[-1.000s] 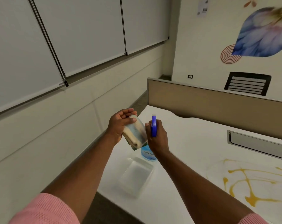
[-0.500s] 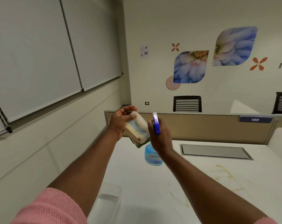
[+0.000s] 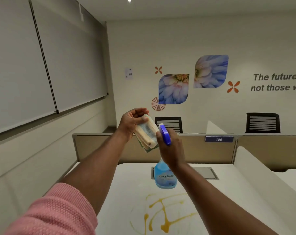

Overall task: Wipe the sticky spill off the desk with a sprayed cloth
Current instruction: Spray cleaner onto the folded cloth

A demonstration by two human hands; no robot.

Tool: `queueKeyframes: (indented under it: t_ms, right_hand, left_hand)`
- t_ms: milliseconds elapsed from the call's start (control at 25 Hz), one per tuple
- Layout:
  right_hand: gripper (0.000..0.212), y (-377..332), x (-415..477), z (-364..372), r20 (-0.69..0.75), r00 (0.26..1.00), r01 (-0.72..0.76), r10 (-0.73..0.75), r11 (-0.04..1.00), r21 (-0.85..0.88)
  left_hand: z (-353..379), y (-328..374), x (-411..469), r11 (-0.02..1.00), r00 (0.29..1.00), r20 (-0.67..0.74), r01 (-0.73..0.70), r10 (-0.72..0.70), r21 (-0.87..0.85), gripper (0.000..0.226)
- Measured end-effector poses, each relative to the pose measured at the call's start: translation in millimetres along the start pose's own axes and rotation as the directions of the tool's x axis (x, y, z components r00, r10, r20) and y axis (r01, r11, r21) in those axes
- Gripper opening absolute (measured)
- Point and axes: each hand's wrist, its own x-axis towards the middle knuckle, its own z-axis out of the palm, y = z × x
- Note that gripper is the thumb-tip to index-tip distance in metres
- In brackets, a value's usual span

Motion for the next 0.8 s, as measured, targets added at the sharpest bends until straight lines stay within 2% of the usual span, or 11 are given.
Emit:
queueKeyframes:
  t_ms: [200, 360, 600, 720, 800]
  right_hand:
    - [0.042, 13, 14, -63, 0.074, 0.995, 0.061, -0.060, 0.998, -0.003]
    - [0.043, 11, 17, -93, 0.075, 0.995, 0.072, -0.071, 0.997, -0.016]
    - [0.040, -2, 11, -99, 0.076, 0.991, 0.113, -0.107, 0.990, -0.086]
    - [0.033, -12, 12, -94, 0.090, 0.992, 0.091, -0.087, 0.995, -0.036]
    - [0.035, -20, 8, -89, 0.100, 0.992, 0.077, -0.079, 0.997, 0.017]
  left_hand:
    - [61, 3, 21, 0.999, 0.999, -0.002, -0.049, 0.049, -0.016, 0.040]
    - [88, 17, 27, 0.998, 0.998, -0.005, -0.064, 0.064, -0.012, 0.042]
    - [92, 43, 26, 0.995, 0.995, 0.009, -0.098, 0.098, -0.017, 0.045]
    - [84, 51, 21, 0.995, 0.995, -0.003, -0.101, 0.101, 0.006, 0.043]
    - [78, 55, 17, 0.995, 0.995, -0.012, -0.100, 0.100, 0.019, 0.043]
